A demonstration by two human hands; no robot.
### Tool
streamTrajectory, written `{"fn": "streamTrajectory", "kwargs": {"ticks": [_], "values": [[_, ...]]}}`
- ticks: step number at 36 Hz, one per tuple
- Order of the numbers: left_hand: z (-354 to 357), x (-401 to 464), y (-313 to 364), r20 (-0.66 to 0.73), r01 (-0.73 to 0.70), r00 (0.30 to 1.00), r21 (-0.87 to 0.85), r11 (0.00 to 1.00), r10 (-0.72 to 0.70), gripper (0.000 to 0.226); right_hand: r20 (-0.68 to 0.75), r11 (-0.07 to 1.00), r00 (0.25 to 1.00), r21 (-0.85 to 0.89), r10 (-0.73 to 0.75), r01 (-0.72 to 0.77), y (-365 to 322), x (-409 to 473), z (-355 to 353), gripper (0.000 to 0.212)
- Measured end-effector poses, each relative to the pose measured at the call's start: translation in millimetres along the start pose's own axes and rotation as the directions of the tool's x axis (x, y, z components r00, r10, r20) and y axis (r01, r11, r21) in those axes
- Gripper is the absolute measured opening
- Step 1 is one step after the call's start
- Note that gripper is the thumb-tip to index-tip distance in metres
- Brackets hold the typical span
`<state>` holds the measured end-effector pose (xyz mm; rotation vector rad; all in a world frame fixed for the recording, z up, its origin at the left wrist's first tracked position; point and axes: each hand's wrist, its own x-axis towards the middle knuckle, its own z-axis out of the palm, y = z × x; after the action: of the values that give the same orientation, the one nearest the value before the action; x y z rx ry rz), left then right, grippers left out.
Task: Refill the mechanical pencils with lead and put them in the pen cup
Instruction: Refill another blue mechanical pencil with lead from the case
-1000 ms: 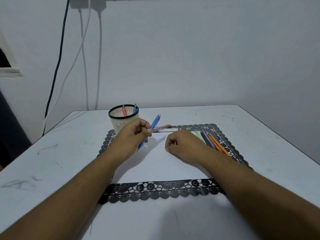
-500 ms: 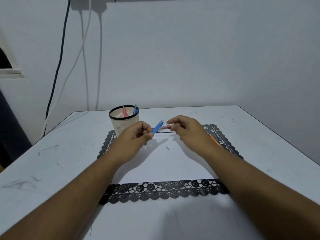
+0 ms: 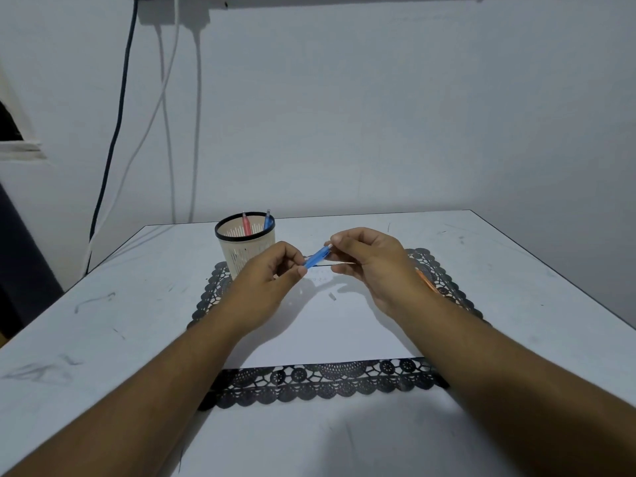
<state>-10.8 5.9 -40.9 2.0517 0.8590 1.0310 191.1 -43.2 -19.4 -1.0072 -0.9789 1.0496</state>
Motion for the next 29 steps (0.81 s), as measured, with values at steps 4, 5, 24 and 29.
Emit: {"fn": "streamTrajectory", "kwargs": {"ticks": [4, 5, 24, 29], "values": [[0, 0, -1, -0.002, 0.005, 1.0, 0.011, 1.0, -0.005, 0.007, 0.001, 1.0, 1.0, -0.02, 0.016, -0.016, 1, -3, 4, 0.007], [0, 0, -1, -0.006, 0.006, 1.0, 0.008, 1.0, -0.006, 0.008, -0.002, 1.0, 1.0, -0.012, 0.019, -0.019, 0, -3, 4, 0.007], [0, -2, 4, -0.029, -0.015, 0.999, 0.077, 0.997, 0.017, 0.015, 0.013, 0.993, 1.0, -0.119, 0.009, -0.007, -5, -4, 1, 0.009], [-2, -3, 9, -0.032, -0.026, 0.999, 0.151, 0.988, 0.031, 0.012, 0.042, 0.97, 0.998, -0.233, -0.052, 0.06, -5, -4, -1, 0.01]]}}
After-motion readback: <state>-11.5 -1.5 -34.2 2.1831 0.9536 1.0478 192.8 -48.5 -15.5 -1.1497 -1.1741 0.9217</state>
